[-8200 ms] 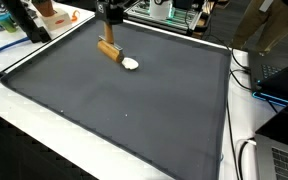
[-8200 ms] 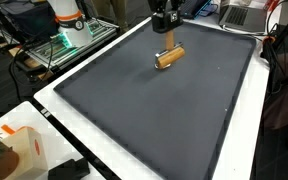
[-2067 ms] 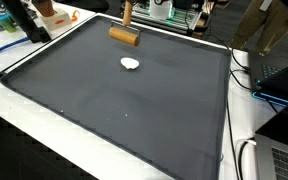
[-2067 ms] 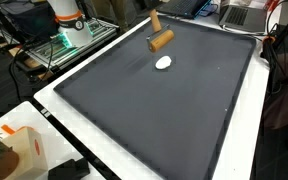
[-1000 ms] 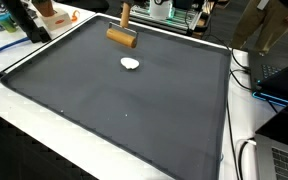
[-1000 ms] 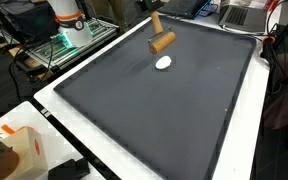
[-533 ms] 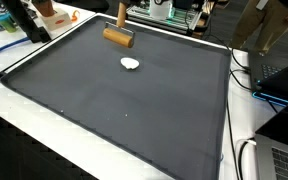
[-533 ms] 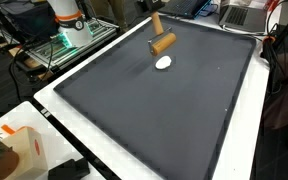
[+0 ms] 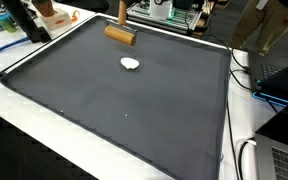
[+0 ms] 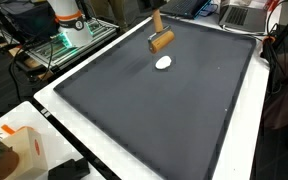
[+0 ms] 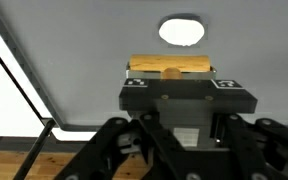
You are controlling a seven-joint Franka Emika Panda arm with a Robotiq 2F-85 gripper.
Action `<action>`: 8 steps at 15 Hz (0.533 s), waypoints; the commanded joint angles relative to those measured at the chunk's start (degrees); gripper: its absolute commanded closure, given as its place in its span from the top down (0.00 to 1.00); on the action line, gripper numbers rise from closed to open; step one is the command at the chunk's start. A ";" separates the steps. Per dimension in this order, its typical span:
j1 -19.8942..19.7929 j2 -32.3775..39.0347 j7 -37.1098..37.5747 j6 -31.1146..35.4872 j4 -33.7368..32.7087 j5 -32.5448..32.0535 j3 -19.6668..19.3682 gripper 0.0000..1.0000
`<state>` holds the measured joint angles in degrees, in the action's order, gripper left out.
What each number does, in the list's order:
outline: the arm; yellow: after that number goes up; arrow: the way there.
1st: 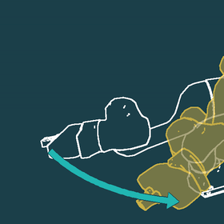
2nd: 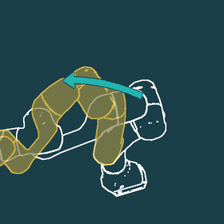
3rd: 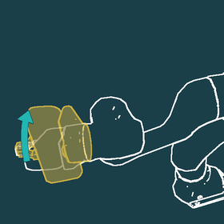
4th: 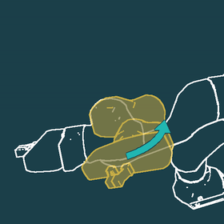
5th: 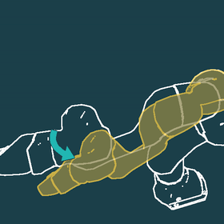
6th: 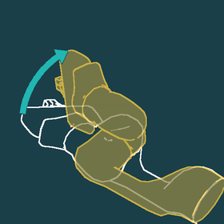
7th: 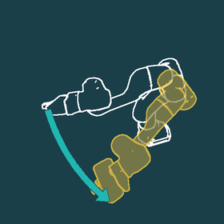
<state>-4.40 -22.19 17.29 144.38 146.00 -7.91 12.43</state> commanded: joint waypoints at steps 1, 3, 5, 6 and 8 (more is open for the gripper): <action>2.63 4.12 -2.10 -5.62 -6.50 1.28 -1.85 0.23; 3.39 6.20 -2.04 -7.42 -9.09 1.27 -2.12 0.23; 3.65 8.48 -0.56 -7.84 -11.40 0.56 -1.98 0.23; 3.80 9.72 0.00 -7.81 -12.55 0.41 -1.90 0.23; 4.04 12.52 1.06 -8.29 -15.24 0.44 -1.97 0.23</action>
<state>-1.64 -13.70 16.91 138.14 135.37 -7.75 11.38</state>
